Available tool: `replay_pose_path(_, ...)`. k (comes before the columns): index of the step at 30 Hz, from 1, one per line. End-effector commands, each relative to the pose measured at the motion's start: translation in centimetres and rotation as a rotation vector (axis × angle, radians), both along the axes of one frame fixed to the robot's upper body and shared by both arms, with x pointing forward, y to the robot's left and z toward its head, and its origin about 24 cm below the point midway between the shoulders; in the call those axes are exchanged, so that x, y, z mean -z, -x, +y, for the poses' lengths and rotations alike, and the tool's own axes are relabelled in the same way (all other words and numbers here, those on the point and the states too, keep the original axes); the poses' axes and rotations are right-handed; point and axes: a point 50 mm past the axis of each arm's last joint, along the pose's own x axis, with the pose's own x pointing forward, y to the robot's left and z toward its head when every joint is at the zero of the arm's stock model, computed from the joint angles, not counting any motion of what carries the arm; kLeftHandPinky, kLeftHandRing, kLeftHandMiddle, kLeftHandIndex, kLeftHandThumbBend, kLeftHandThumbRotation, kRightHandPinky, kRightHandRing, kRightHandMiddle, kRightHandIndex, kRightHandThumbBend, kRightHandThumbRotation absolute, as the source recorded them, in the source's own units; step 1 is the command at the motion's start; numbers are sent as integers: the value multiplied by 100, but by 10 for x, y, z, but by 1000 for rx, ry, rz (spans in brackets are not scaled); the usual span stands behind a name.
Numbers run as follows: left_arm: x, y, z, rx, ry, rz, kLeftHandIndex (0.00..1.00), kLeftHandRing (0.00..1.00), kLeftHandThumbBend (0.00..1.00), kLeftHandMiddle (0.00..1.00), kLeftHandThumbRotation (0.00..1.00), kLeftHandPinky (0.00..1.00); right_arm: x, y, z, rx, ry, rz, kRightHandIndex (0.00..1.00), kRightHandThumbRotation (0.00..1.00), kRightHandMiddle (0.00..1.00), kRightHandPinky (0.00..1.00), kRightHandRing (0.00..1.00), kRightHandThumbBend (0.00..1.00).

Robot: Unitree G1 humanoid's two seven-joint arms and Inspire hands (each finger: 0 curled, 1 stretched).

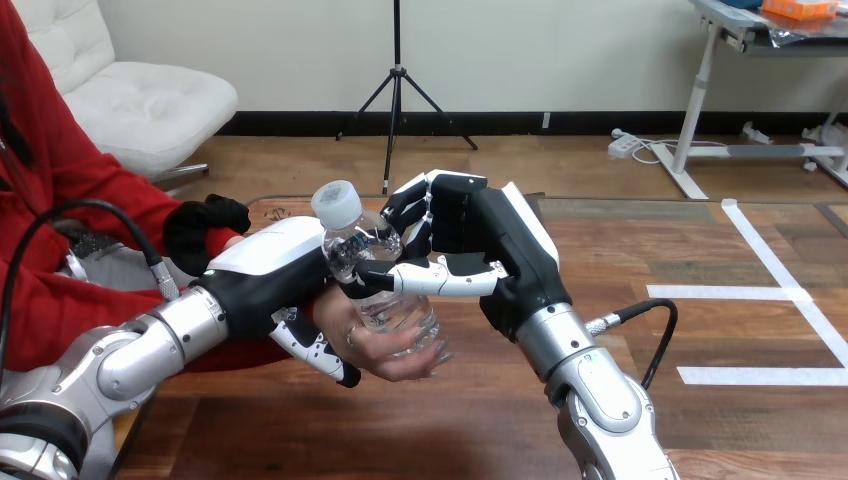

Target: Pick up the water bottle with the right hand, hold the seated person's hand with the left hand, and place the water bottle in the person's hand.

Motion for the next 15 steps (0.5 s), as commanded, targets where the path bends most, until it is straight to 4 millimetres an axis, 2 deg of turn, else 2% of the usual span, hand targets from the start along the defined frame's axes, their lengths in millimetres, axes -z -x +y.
replay_pose_path(1, -32, -15, -23, 48, 105, -141, 51, 40, 86, 48, 5, 34, -23, 0, 21, -81, -50, -95, 43, 0, 41, 23, 29, 86)
replay_pose_path(8, -31, -14, -21, 42, 115, -129, 50, 39, 86, 47, 3, 34, -23, 0, 18, -85, -33, -117, 45, 0, 43, 26, 32, 86)
replay_pose_path(11, -31, -14, -20, 38, 111, -129, 49, 39, 85, 47, 3, 33, -24, 0, 16, -88, -24, -122, 46, 3, 44, 27, 34, 86)
replay_pose_path(15, -30, -13, -18, 33, 95, -147, 50, 40, 84, 48, 9, 35, -24, 0, 13, -88, -11, -126, 47, 9, 46, 29, 36, 86)
